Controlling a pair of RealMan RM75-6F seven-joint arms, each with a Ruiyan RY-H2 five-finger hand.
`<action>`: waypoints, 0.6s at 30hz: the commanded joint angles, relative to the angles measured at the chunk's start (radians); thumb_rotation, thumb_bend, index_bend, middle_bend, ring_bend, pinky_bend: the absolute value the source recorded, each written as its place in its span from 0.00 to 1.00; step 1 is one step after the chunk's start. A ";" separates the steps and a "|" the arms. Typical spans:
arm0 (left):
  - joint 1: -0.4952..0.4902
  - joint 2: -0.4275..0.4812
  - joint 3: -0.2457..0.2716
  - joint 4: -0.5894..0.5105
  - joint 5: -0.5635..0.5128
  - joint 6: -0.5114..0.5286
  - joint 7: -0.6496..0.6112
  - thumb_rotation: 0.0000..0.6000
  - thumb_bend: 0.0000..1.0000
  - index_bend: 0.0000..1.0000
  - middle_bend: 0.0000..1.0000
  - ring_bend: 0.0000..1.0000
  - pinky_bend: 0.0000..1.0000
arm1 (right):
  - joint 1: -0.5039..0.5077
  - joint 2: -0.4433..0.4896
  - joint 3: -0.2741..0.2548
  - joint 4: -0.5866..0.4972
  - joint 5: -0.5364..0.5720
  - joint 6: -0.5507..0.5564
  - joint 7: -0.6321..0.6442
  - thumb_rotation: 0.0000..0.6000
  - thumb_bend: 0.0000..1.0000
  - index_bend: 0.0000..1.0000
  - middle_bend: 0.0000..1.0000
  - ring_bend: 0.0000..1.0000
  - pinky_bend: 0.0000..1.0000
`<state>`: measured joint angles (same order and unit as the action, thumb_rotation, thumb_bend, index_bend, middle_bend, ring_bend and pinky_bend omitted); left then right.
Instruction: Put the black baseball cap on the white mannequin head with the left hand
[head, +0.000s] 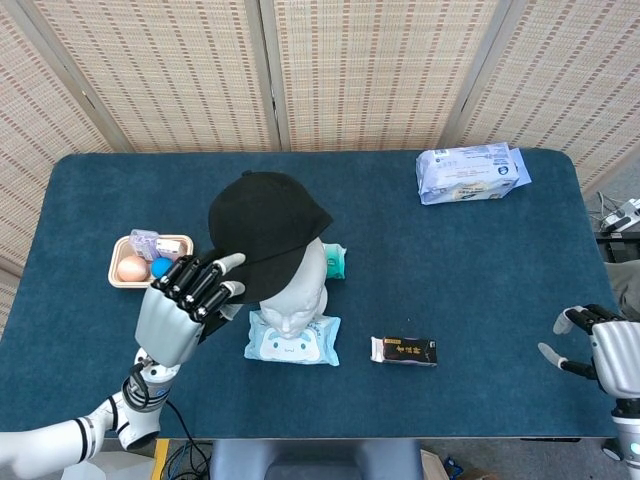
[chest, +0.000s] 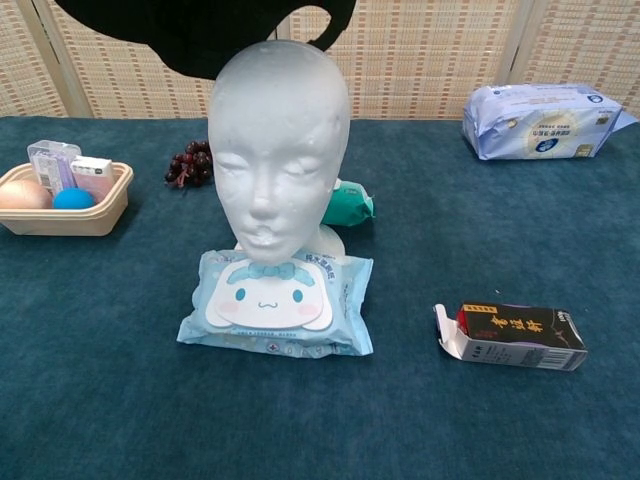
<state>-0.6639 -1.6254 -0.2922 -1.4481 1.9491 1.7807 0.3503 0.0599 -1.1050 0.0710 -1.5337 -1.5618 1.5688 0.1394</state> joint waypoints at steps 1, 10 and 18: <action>-0.007 -0.011 0.006 -0.008 0.014 -0.007 0.013 1.00 0.44 0.58 0.40 0.36 0.53 | 0.000 0.000 0.000 0.001 0.000 -0.001 0.000 1.00 0.15 0.60 0.60 0.46 0.59; -0.015 -0.044 0.039 -0.019 0.078 -0.001 0.029 1.00 0.44 0.58 0.40 0.36 0.53 | 0.000 0.001 0.001 0.002 0.002 -0.003 0.006 1.00 0.15 0.60 0.60 0.46 0.59; -0.044 -0.077 0.045 0.008 0.109 -0.023 0.025 1.00 0.44 0.58 0.40 0.36 0.53 | 0.001 0.002 0.003 0.002 0.004 -0.005 0.009 1.00 0.15 0.60 0.60 0.46 0.59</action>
<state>-0.7049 -1.6966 -0.2506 -1.4421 2.0535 1.7607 0.3725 0.0608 -1.1026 0.0738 -1.5312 -1.5574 1.5634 0.1479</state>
